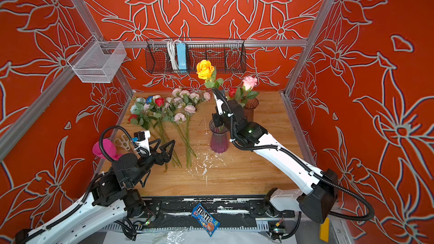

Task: Arrange flowers in a vase
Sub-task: Place the flower in the vase.

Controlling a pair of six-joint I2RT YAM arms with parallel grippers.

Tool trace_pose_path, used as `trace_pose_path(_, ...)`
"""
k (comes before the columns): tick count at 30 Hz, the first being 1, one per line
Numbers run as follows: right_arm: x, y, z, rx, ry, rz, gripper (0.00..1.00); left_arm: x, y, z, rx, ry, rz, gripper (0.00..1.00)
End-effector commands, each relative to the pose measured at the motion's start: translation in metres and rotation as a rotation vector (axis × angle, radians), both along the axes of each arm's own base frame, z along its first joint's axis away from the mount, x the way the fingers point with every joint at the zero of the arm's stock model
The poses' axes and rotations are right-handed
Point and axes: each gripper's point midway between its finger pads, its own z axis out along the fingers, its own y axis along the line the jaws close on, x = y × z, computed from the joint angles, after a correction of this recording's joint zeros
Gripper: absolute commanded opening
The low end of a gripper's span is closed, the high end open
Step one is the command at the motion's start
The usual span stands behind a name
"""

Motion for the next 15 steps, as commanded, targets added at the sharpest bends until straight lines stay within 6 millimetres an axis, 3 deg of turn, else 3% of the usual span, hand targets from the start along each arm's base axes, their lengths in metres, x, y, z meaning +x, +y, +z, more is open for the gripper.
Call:
trace_pose_path(1, -0.006, -0.005, 0.003, 0.048, 0.003, -0.019, 0.10, 0.005, -0.006, 0.002, -0.021, -0.001, 0.004, 0.90)
trace_pose_path(6, -0.010, -0.010, -0.003, 0.057, 0.019, -0.037, 0.20, 0.011, -0.014, 0.000, 0.000, 0.014, -0.007, 0.91)
trace_pose_path(15, -0.016, -0.012, 0.019, 0.138, 0.004, -0.035, 0.25, 0.017, -0.020, -0.004, 0.027, 0.035, -0.008, 0.92)
